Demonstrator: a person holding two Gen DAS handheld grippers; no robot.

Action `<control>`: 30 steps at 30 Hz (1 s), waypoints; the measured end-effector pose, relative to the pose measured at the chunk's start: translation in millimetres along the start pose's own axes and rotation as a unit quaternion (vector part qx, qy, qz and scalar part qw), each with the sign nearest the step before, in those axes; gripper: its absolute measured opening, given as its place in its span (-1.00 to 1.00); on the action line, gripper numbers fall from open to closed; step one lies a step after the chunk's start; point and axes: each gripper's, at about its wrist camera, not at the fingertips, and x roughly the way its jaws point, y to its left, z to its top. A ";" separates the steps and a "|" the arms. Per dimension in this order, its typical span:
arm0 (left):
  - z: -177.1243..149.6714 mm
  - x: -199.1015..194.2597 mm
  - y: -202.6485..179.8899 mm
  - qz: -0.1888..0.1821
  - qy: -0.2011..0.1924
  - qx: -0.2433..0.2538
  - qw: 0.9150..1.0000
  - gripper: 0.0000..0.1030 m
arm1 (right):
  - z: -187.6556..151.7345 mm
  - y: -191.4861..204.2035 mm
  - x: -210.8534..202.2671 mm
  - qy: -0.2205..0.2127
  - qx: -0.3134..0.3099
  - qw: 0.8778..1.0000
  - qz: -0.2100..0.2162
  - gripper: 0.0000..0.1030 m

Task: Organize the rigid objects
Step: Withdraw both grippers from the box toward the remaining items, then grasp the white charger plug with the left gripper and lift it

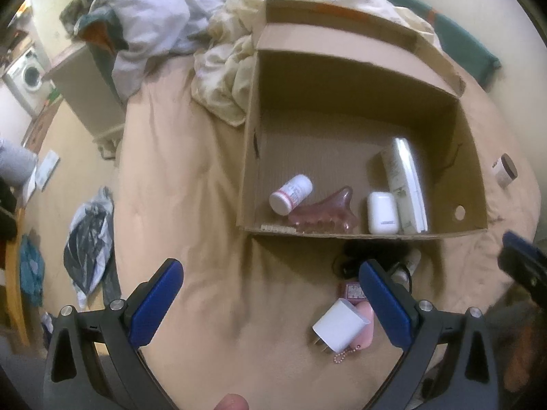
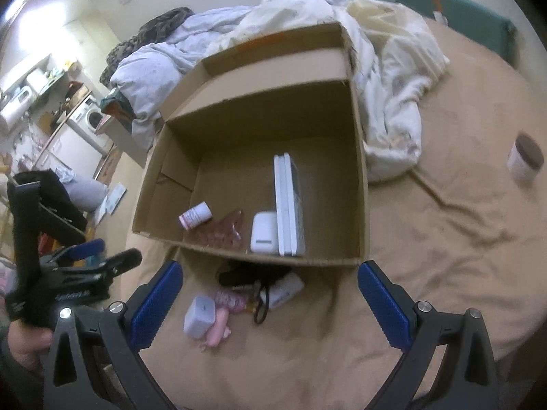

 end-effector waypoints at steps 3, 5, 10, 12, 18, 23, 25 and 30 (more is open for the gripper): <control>-4.5 10.9 0.5 -0.007 0.020 -0.008 1.000 0.99 | -2.1 -5.1 8.7 0.015 0.020 1.000 0.002 1.00; -9.1 19.2 -0.8 -0.021 0.038 -0.010 0.999 0.99 | -2.3 -4.9 14.3 0.022 0.017 1.000 -0.001 1.00; -26.3 49.0 -10.6 -0.058 0.101 -0.016 0.993 0.85 | -2.2 -6.0 28.7 0.040 0.021 0.999 -0.008 1.00; -29.8 54.8 -21.6 -0.069 0.115 0.009 0.991 0.74 | -1.5 -5.1 32.3 0.046 0.023 0.999 -0.005 1.00; -46.1 70.8 -50.6 -0.119 0.163 0.069 0.977 0.61 | -2.1 -3.8 36.2 0.054 0.020 0.998 0.001 1.00; -49.2 91.1 -53.5 -0.141 0.196 0.060 0.969 0.05 | -0.4 -4.8 38.0 0.056 0.024 0.998 0.007 1.00; -47.6 90.3 -54.9 -0.149 0.193 0.062 0.968 -0.12 | 0.2 -4.7 38.9 0.057 0.024 0.998 0.006 1.00; -44.3 79.5 -59.4 -0.140 0.169 0.079 0.972 -0.34 | 0.6 -4.9 40.0 0.061 0.026 0.998 0.008 1.00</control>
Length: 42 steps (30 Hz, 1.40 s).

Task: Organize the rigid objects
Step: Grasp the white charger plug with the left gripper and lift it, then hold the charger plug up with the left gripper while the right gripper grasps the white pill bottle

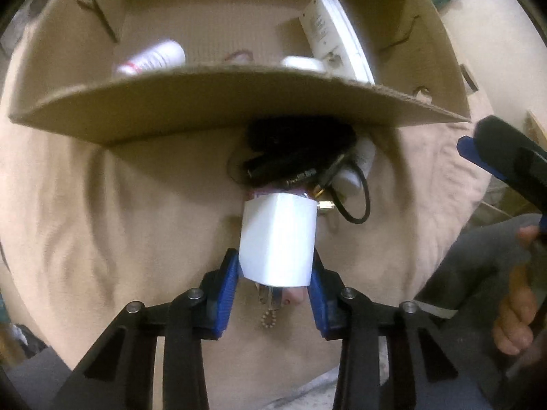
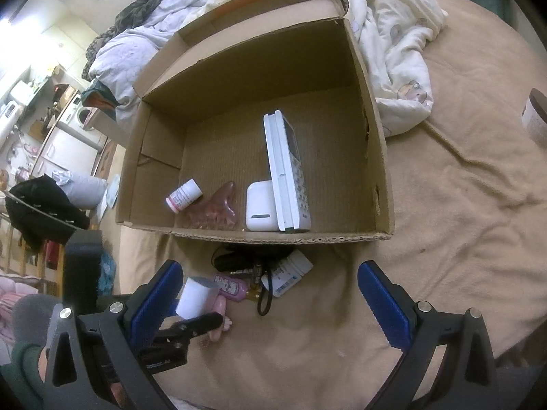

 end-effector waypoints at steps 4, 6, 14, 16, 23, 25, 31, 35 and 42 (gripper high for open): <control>0.0 -13.0 2.7 0.025 -0.023 -0.003 0.999 -0.52 | -0.3 1.8 0.7 0.003 -0.005 1.000 0.001 1.00; 0.4 -20.9 7.1 0.043 -0.035 -0.004 0.998 -0.54 | -0.7 2.2 2.0 0.005 -0.007 1.000 -0.001 1.00; -3.5 -27.0 31.8 0.072 -0.032 -0.041 0.996 -0.54 | -1.3 5.7 4.2 0.009 -0.013 1.000 -0.002 1.00; -1.9 -26.3 29.0 0.081 -0.034 -0.037 0.995 -0.54 | -2.2 8.1 5.1 0.012 -0.018 1.000 -0.003 1.00; 12.0 -19.6 23.5 0.109 -0.048 -0.036 0.992 -0.53 | -2.5 7.4 5.8 0.016 -0.020 1.000 -0.006 1.00; 17.2 -15.5 20.6 0.113 -0.050 -0.034 0.992 -0.53 | -2.3 6.0 5.5 0.016 -0.018 1.000 -0.007 1.00; 28.0 -1.3 19.6 0.108 -0.047 -0.042 0.992 -0.53 | -1.4 3.3 6.7 0.016 -0.012 1.000 -0.006 1.00; 33.8 0.3 26.9 0.105 -0.054 -0.046 0.992 -0.53 | -0.8 1.1 8.9 0.019 -0.007 1.000 0.000 1.00; 27.4 -24.3 38.0 0.107 -0.068 -0.041 0.991 -0.53 | -5.1 -15.3 9.9 0.030 0.032 0.999 0.024 1.00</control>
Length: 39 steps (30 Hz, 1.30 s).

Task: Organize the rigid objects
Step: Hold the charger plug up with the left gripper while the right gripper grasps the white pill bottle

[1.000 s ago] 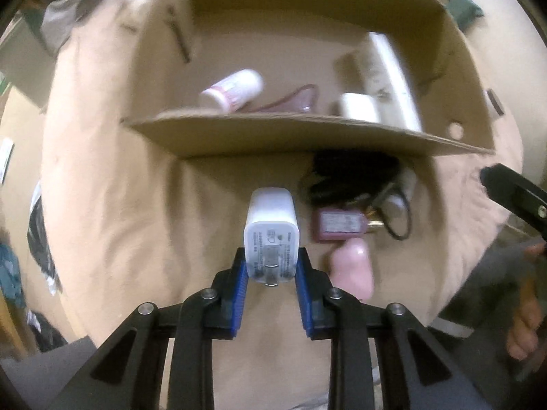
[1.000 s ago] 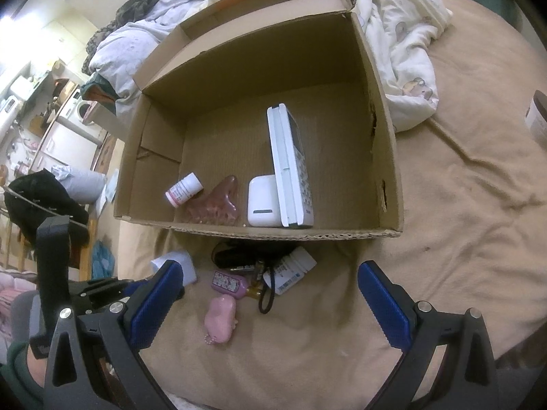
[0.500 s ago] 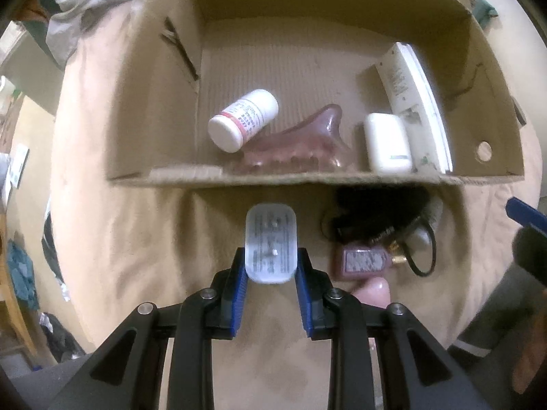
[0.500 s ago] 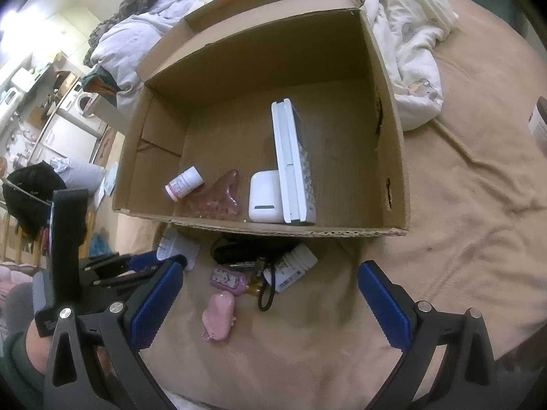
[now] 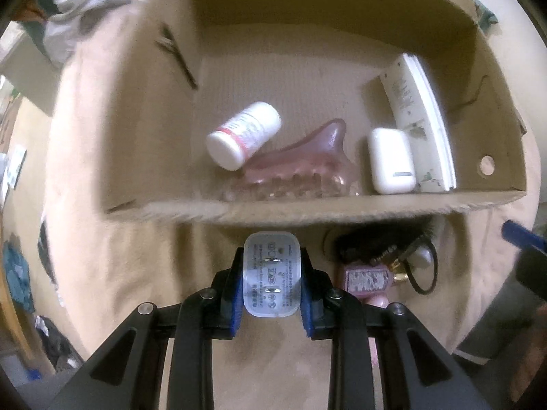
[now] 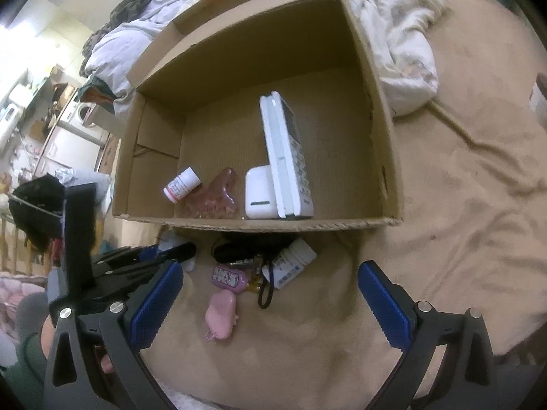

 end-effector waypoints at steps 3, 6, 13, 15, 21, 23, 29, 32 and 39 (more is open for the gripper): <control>-9.4 -27.3 -5.6 -0.006 -0.008 0.007 1.000 -0.53 | -0.3 -12.0 0.2 0.005 0.029 0.999 0.022 1.00; -15.5 -56.9 -10.7 -0.010 -0.025 0.027 0.999 -0.53 | 0.9 -18.8 6.3 0.017 0.044 0.999 0.027 0.40; -21.4 -103.6 4.8 0.015 -0.087 0.059 0.994 -0.53 | 2.0 -9.0 35.9 0.054 -0.033 0.992 -0.105 0.00; -20.0 -95.6 9.5 0.017 -0.090 0.052 0.994 -0.53 | -1.5 -3.0 45.6 0.066 -0.059 0.987 -0.133 0.00; -26.4 -90.7 8.0 -0.022 -0.078 0.043 0.996 -0.53 | -19.7 32.4 68.9 0.083 -0.186 0.960 -0.192 0.01; -24.9 -86.5 8.9 -0.020 -0.072 0.040 0.996 -0.53 | -19.7 39.2 73.8 0.083 -0.206 0.956 -0.194 0.01; -21.0 -81.3 8.3 -0.022 -0.062 0.034 0.997 -0.53 | -16.9 58.8 89.9 0.093 -0.231 0.953 -0.175 0.01; -22.7 -81.6 6.5 -0.019 -0.064 0.038 0.997 -0.53 | -17.2 67.1 93.6 0.097 -0.233 0.954 -0.163 0.06; -23.6 -76.7 2.4 -0.013 -0.059 0.042 0.997 -0.53 | -0.4 49.0 92.8 0.083 -0.132 0.982 -0.108 0.14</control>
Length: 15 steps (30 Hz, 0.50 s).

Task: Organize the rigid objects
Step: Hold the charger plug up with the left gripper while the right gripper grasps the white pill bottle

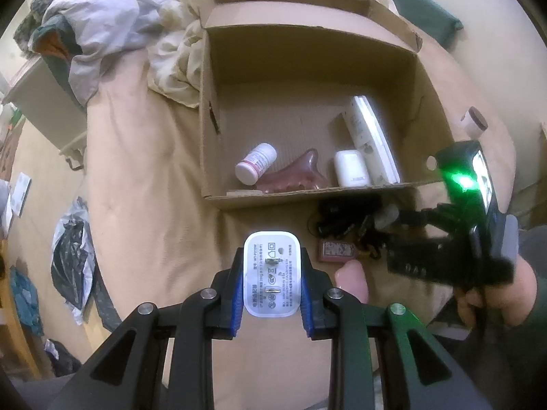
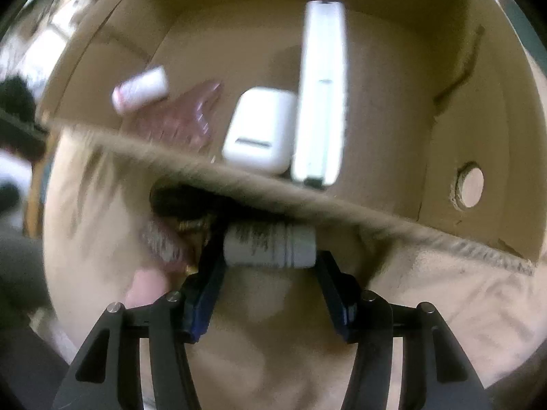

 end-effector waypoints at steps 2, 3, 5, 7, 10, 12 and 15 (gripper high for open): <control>0.2 2.9 -0.1 0.004 0.003 0.000 1.000 -0.53 | 1.5 -1.6 -0.3 -0.002 0.008 1.000 0.012 0.00; 0.5 4.8 0.6 0.007 0.005 0.000 1.000 -0.53 | 1.4 -0.2 -1.1 0.001 0.003 1.000 0.010 0.00; 1.5 8.3 3.2 0.012 0.009 -0.005 1.000 -0.53 | 0.1 2.5 -4.1 0.001 -0.003 1.000 0.008 0.00; 2.3 10.6 6.7 0.016 0.011 -0.009 1.000 -0.53 | -5.9 3.6 -8.3 -0.002 -0.003 1.000 0.009 0.00; 3.8 12.3 9.0 0.019 0.014 -0.013 1.000 -0.53 | -10.9 4.6 -15.1 -0.007 0.001 1.000 0.002 0.00; 4.1 11.9 7.6 0.022 0.012 -0.009 1.000 -0.53 | -17.4 0.4 -22.7 -0.008 0.011 1.000 -0.001 0.00; 2.4 11.5 5.5 0.026 0.011 -0.004 1.000 -0.53 | -28.2 -4.0 -32.1 0.007 0.011 1.000 -0.018 0.00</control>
